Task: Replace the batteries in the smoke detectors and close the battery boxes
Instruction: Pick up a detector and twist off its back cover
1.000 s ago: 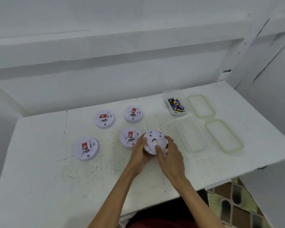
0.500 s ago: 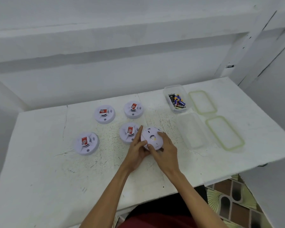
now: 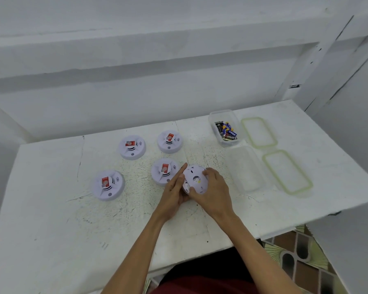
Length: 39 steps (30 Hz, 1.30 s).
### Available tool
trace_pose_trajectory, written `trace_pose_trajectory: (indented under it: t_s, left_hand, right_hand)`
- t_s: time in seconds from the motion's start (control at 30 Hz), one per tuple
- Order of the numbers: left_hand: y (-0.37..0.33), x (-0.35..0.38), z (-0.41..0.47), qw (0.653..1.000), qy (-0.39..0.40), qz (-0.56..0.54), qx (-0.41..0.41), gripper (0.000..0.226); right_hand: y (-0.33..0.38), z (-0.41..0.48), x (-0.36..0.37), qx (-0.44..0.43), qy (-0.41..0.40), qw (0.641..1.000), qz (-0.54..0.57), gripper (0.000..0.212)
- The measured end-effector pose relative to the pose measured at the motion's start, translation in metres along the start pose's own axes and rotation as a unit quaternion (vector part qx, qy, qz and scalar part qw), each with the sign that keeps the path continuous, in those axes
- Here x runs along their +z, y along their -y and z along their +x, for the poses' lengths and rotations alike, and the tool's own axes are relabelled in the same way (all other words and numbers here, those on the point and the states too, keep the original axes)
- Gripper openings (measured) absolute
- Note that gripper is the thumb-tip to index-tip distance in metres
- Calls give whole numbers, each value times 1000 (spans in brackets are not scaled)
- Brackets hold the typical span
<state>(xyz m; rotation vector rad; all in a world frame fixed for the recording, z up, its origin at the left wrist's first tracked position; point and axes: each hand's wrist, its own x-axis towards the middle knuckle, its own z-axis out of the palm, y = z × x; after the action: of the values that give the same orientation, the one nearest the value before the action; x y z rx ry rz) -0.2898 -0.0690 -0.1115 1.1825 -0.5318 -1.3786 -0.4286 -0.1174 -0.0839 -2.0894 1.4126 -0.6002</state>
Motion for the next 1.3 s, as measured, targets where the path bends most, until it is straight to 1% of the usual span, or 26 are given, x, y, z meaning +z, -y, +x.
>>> trace_pose_trajectory:
  t_s: [0.13,0.27,0.33,0.4,0.47,0.57,0.67,0.73,0.8,0.93,1.0,1.1,1.2,1.3]
  left_hand:
    - [-2,1,-2,1000,3,18,-5,43]
    - [-1,4,-4,1000,-11,28,1,43]
    - [0,5,-4,999,-19,38,6,44]
    - [2,6,-4,998,-29,47,10,42]
    - [3,6,-3,998,-29,53,13,42]
    - [5,6,-2,998,-31,59,19,43]
    - [8,4,-1,995,-36,86,31,47]
    - [11,2,0,992,-52,105,48,57]
    - [16,0,0,990,-81,99,63,61]
    - [22,3,-5,981,-122,105,105,48]
    - [22,7,-8,976,-128,122,126,45]
    - [24,8,-11,968,-139,145,151,47]
    - [24,8,-13,962,-160,155,160,45]
    - [23,8,-12,963,-164,149,154,38]
  right_hand:
    - [0,6,-5,19,39,999,-4,68]
    - [-2,12,-13,76,92,990,75,68]
    - [-3,14,-17,96,114,983,102,65]
    - [-4,15,-18,99,130,981,104,62]
    - [-5,18,-18,101,135,981,98,52]
    - [-4,20,-18,93,121,985,81,34]
    - [-3,21,-18,95,90,988,84,29]
    - [-4,23,-17,113,59,986,110,27]
    - [-4,26,-16,139,28,981,132,30]
    - [-6,29,-15,170,-33,971,164,30]
    - [-9,30,-13,182,-41,964,188,31]
    - [-17,31,-10,221,-41,947,229,32]
    - [-23,27,-10,215,-33,953,210,30]
    - [-24,25,-9,188,-37,968,160,41]
